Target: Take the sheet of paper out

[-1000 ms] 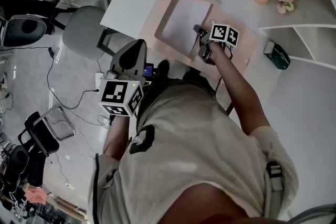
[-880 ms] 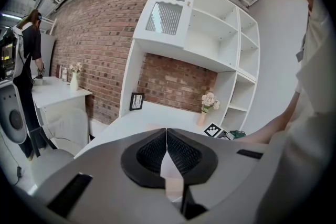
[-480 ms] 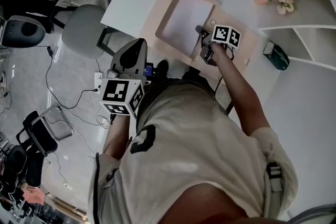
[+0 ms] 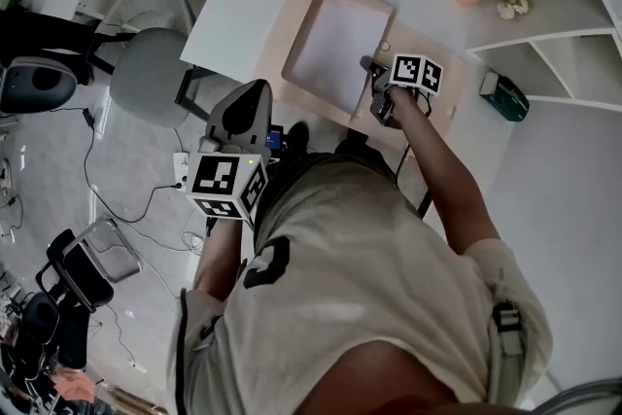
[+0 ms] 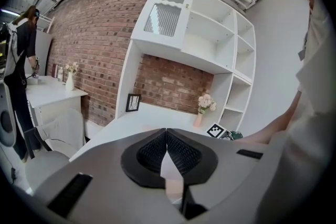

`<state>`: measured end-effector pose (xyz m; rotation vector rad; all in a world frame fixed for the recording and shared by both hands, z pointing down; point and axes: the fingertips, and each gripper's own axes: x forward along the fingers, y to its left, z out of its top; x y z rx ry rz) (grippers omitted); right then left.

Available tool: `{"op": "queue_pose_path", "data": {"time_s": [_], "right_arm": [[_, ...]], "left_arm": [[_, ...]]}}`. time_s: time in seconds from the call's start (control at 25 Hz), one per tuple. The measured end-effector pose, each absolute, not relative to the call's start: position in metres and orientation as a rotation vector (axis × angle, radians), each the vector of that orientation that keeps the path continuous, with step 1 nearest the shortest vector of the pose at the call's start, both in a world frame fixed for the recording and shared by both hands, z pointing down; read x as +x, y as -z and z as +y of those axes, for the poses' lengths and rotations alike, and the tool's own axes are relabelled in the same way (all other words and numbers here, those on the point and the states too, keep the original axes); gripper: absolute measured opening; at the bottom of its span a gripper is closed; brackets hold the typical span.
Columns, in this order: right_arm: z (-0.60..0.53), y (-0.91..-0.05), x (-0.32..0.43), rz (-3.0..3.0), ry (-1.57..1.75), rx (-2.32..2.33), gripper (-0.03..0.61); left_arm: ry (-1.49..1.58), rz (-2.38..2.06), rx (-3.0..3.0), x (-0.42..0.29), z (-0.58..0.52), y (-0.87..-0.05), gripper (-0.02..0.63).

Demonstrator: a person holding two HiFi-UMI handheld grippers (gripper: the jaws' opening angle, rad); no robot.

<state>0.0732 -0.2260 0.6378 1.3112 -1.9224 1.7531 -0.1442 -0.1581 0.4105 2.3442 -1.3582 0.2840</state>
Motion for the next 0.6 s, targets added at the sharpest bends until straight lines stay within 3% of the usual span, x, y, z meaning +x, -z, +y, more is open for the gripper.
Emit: {"op": "queue_pose_path", "data": {"time_s": [0.6], "right_arm": [[-0.213,-0.635,0.083,-1.907,-1.731,1.421,0.026]], "left_arm": [[-0.296,-1.291,2.401,-0.150,-0.156,-0.410,0.017]]}}
